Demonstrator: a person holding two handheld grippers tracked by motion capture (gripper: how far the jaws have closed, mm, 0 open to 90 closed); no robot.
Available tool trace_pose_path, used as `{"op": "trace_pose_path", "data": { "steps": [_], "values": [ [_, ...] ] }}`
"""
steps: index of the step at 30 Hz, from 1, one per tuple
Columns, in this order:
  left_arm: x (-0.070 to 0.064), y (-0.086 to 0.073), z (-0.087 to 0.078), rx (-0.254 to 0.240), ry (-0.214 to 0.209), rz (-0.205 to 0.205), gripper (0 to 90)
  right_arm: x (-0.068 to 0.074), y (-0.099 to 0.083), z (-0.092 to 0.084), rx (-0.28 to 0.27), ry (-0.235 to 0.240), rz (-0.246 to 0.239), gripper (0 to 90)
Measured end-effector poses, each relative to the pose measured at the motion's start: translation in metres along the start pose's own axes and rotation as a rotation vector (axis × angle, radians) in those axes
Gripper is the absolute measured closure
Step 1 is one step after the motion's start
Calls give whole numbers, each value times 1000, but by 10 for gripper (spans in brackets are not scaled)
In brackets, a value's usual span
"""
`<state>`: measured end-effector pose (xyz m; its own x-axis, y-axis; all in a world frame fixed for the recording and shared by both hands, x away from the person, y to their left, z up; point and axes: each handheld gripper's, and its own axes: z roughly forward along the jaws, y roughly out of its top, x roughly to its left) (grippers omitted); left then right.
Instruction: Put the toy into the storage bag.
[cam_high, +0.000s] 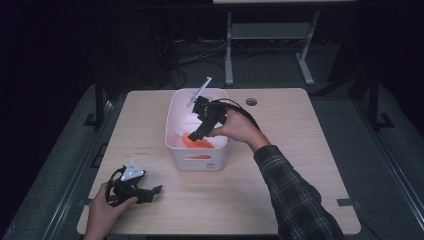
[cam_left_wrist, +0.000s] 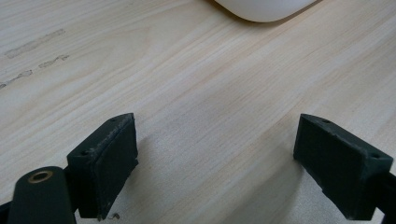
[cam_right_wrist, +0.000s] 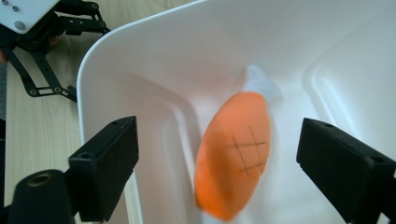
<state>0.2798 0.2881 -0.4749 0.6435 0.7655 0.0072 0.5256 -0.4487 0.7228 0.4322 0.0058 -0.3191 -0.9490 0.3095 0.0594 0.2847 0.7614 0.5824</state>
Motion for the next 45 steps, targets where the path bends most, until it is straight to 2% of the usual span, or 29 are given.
{"op": "trace_pose_path", "data": {
  "steps": [10, 19, 27, 33, 44, 45],
  "values": [
    [0, 0, 0, -1, -1, -2, 126, 3, -17, -25, -38, -28, -2, 122],
    [0, 0, 0, -2, 0, -4, 126, 6, -53, -52, -96, -85, 54, 88],
    [0, 0, 0, -2, 0, -3, 126, 11, -81, -74, -143, -117, 92, 84],
    [0, 0, 0, -2, 0, -3, 126, 17, -101, -80, -165, -137, 107, 83],
    [0, 0, 0, -2, 0, -3, 126, 21, -137, -77, -211, -164, 151, 81],
    [0, 0, 0, -2, 0, -3, 126, 22, -145, -75, -215, -175, 158, 81]
  ]
}}
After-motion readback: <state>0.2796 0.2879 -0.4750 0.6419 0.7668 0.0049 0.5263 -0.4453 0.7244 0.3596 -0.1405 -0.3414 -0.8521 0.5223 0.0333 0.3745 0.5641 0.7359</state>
